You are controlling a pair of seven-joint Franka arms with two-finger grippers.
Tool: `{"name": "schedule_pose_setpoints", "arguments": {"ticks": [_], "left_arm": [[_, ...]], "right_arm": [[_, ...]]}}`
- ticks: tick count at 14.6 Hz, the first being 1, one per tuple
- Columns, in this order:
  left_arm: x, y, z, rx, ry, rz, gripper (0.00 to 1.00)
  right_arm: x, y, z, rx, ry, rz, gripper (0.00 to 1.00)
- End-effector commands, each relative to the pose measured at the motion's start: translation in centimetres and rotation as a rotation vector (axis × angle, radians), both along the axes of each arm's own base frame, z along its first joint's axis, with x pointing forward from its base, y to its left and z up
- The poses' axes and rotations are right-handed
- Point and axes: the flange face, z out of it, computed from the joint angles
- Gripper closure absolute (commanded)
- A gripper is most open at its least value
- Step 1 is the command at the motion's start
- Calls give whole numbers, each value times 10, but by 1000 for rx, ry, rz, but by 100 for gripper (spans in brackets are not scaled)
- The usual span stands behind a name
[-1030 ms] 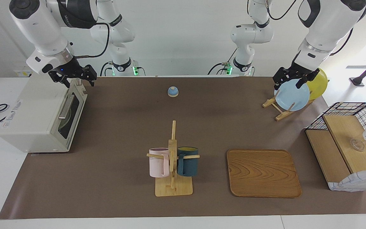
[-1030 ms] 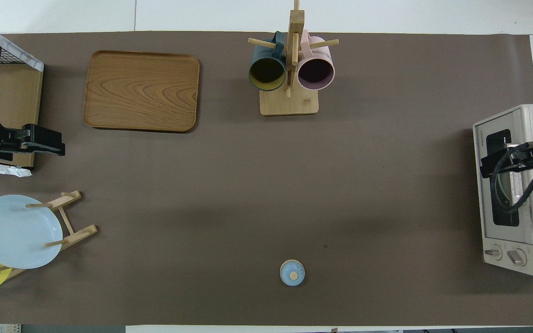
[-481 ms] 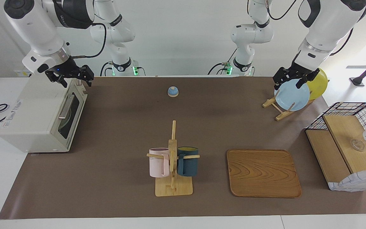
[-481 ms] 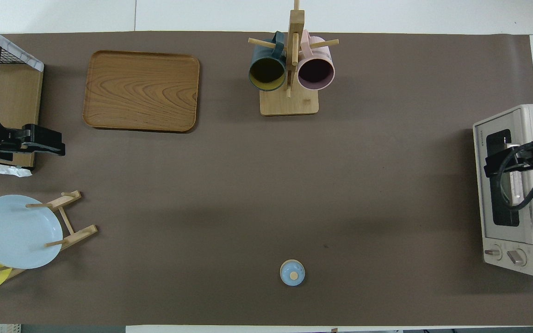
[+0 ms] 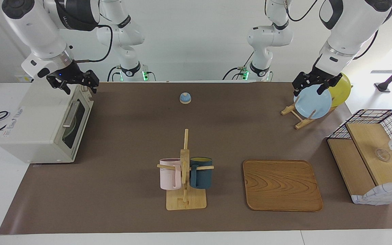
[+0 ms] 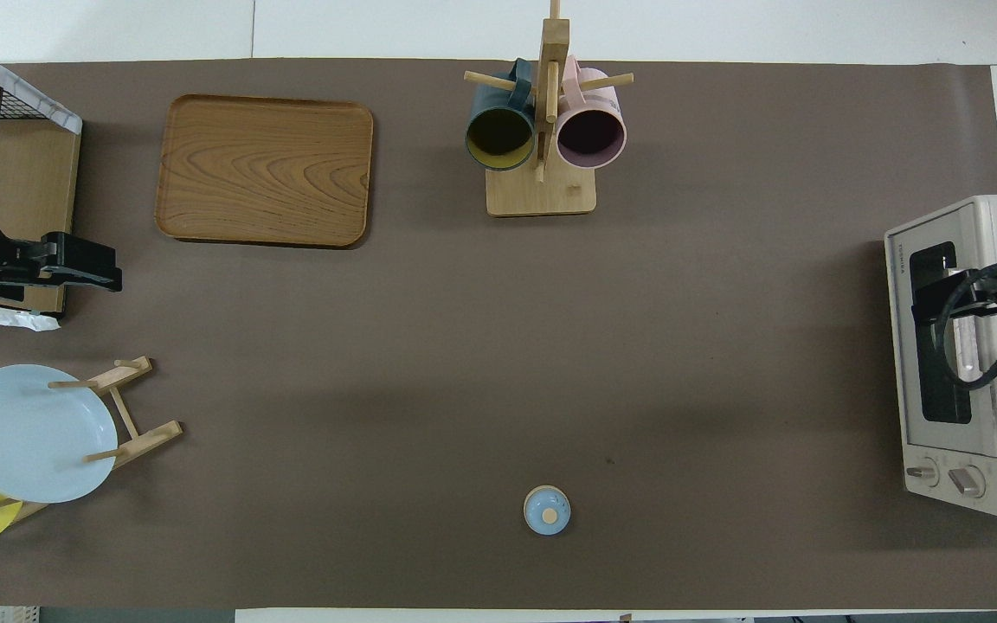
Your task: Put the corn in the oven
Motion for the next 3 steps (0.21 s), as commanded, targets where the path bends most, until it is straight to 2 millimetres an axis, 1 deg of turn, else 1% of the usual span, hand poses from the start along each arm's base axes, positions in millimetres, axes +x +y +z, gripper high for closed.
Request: {"name": "schedule_pose_setpoints", "arguments": {"ticks": [1, 3], "left_arm": [[-7, 3, 3, -15, -8, 10, 0], [-7, 3, 3, -15, -8, 10, 0]], "right_arm": [[3, -1, 4, 19, -17, -11, 0], [2, 1, 7, 21, -23, -9, 0]]}}
